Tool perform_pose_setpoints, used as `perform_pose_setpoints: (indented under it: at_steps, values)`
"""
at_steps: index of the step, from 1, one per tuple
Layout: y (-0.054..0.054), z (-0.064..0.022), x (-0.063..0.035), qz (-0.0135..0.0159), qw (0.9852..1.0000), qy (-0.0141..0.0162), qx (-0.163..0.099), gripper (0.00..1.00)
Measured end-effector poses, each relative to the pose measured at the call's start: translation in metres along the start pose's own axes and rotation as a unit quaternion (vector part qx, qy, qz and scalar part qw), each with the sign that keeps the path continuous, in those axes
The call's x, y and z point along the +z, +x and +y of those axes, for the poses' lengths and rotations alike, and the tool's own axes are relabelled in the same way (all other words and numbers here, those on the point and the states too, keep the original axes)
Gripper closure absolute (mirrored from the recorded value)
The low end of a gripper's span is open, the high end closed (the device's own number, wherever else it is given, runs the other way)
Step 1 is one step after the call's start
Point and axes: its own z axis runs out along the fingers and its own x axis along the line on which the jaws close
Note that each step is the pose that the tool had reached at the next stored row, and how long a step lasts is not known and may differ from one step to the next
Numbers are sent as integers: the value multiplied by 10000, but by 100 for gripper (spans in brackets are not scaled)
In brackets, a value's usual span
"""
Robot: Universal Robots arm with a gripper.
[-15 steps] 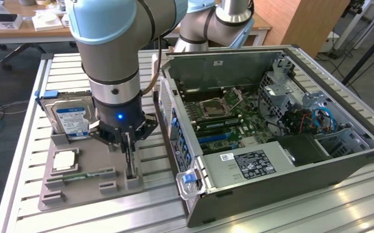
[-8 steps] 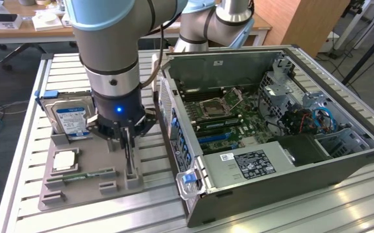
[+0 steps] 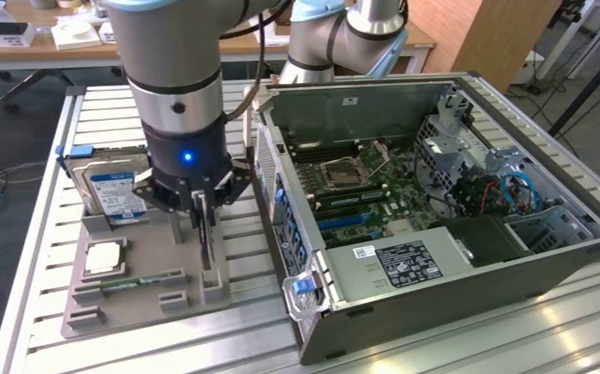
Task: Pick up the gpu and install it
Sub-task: 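Pick up the gpu and move the gpu toward the slot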
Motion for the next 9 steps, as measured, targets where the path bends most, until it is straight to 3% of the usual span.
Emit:
perform_pose_setpoints:
  at_steps: [9]
  values:
    - [-7,15,-308,0,10000,0,0,74]
